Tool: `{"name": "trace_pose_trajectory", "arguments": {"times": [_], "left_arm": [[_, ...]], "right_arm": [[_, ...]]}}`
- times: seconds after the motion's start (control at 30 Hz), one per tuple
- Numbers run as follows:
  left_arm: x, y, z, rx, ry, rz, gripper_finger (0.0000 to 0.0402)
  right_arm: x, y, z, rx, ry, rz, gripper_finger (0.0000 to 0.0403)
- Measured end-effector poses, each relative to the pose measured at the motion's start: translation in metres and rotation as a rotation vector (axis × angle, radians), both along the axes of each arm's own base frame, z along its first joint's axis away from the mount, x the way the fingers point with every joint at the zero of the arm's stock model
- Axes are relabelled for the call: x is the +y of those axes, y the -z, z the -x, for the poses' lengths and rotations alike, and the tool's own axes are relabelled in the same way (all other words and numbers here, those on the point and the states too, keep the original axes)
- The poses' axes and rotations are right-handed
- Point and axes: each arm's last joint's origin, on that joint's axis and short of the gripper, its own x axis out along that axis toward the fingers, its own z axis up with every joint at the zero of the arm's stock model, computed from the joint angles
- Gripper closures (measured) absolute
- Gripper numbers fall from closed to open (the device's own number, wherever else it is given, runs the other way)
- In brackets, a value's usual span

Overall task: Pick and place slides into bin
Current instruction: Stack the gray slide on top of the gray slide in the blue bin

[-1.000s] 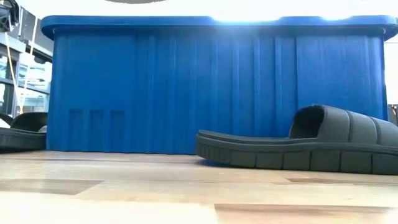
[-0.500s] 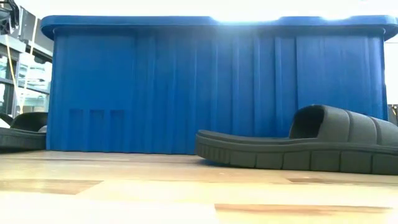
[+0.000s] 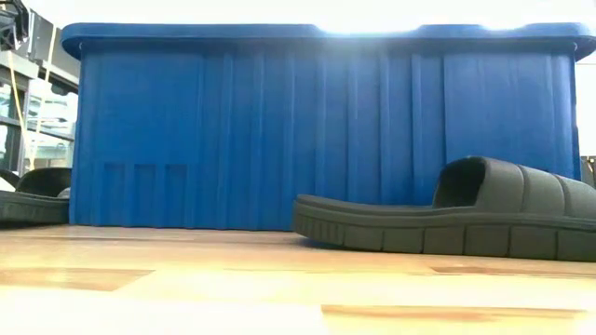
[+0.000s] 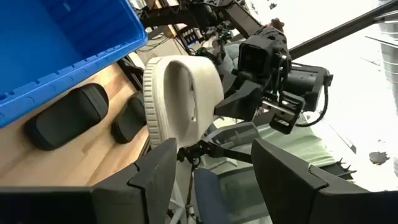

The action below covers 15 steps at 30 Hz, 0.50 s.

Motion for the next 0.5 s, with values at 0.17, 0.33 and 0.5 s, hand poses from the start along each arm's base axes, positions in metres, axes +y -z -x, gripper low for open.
{"name": "trace_pose_trajectory", "arguments": {"times": [0.17, 0.33, 0.5], "left_arm": [[-0.001, 0.0, 0.0, 0.0, 0.008, 0.003, 0.0204], [-0.002, 0.001, -0.001, 0.006, 0.013, 0.05, 0.0204], [-0.003, 0.002, -0.002, 0.009, 0.011, 0.059, 0.0204]], "right_arm": [[-0.003, -0.006, -0.007, -0.042, -0.016, 0.025, 0.0403], [-0.006, -0.014, -0.014, -0.1, -0.032, 0.054, 0.0403], [-0.009, -0.02, -0.019, -0.14, -0.054, 0.067, 0.0403]]}}
